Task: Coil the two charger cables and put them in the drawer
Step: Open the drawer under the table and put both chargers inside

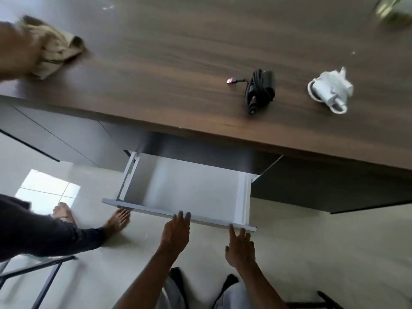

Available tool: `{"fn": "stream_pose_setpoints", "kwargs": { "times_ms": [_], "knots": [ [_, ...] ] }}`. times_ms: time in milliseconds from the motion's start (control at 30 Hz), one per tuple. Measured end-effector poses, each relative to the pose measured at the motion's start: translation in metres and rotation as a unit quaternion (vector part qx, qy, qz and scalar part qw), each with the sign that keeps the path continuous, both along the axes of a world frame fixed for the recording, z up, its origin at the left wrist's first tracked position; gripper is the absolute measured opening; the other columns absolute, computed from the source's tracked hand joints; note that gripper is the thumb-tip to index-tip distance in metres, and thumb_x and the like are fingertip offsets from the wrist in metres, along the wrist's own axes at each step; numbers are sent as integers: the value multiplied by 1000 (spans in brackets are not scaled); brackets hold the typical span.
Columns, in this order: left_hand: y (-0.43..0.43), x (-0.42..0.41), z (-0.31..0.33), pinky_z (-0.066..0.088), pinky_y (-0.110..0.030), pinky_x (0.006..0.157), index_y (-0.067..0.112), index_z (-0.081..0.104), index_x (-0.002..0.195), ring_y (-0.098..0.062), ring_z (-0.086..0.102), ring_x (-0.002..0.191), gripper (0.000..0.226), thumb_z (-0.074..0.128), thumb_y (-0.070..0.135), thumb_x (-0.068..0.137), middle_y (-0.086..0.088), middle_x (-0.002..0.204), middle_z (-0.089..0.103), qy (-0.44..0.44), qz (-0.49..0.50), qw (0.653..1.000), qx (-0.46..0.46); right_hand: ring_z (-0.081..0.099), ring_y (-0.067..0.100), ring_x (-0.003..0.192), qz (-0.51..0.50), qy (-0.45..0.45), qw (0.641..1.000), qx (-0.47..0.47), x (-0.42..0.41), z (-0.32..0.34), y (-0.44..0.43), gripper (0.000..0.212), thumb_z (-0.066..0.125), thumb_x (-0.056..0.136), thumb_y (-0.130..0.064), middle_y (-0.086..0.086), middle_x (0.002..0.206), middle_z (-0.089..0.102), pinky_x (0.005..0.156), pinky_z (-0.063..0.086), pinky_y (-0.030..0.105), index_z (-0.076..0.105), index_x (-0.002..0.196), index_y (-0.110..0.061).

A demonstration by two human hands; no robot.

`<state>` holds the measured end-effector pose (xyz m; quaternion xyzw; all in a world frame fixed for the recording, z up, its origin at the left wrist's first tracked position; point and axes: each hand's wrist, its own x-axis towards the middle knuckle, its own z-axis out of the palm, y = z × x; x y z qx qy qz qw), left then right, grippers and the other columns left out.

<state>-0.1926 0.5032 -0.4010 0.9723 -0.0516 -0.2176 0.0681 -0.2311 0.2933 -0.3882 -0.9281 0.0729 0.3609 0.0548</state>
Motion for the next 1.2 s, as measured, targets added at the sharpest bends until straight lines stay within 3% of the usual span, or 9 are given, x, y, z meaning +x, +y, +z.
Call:
{"fn": "stream_pose_setpoints", "kwargs": {
  "times_ms": [67,167,300,433,533,633,767,933,1200],
  "knots": [
    [1,-8,43,60,-31,49,10,76,106,-25,78,80,71,100,28,41,-11,100,79,-8,-21,1000,16,24,40,148,-11,-18,1000,-1,-8,38,0,77,47,100,-35,22,163,15,116,33,46,0,159,-19],
    [0,-13,124,63,-40,75,7,71,118,-31,72,108,48,85,21,75,-13,123,72,-40,-53,998,0,29,39,147,-38,-137,990,26,-8,113,3,75,51,98,-36,21,160,27,118,33,45,10,159,-17],
    [-10,-3,226,64,-34,68,13,74,112,-23,76,99,39,85,23,76,-7,114,77,-129,-88,986,-58,44,34,138,-66,-264,961,40,10,212,6,68,55,97,-38,17,152,42,111,44,42,28,155,-15],
    [-23,36,299,64,-32,63,19,68,109,-20,75,84,18,65,28,94,0,108,75,-207,-94,963,-145,65,25,104,-67,-412,902,107,37,284,3,42,54,97,-33,8,121,65,86,57,37,56,134,-15],
    [-33,64,343,54,-29,51,20,61,96,-19,68,64,9,59,29,97,5,93,67,-256,-80,944,-194,63,16,96,-93,-483,859,140,56,325,-10,30,53,98,-30,0,111,65,79,58,35,60,125,-20],
    [-54,90,380,41,-30,48,17,59,98,-25,68,67,12,61,29,96,3,95,64,-279,-39,935,-214,61,17,99,-128,-537,823,132,86,351,-34,29,55,98,-28,0,111,61,79,58,36,60,125,-18],
    [-91,131,394,50,-36,65,23,51,125,-28,68,94,42,58,48,92,0,117,59,-238,30,944,-227,56,22,99,-146,-560,808,109,139,369,-70,39,62,92,-27,6,112,57,78,55,33,56,128,-15],
    [-132,169,394,58,-44,79,28,43,136,-29,65,102,61,60,59,86,-7,122,52,-197,83,958,-193,55,22,102,-142,-489,854,106,192,370,-103,51,69,86,-33,7,120,52,71,54,27,52,134,-21],
    [-159,209,392,53,-39,76,18,57,117,-35,68,94,40,68,42,87,-12,124,45,-171,144,962,-158,57,28,106,-126,-418,891,123,230,357,-118,53,75,80,-36,6,118,56,80,55,38,58,129,-27]
  ]
}}
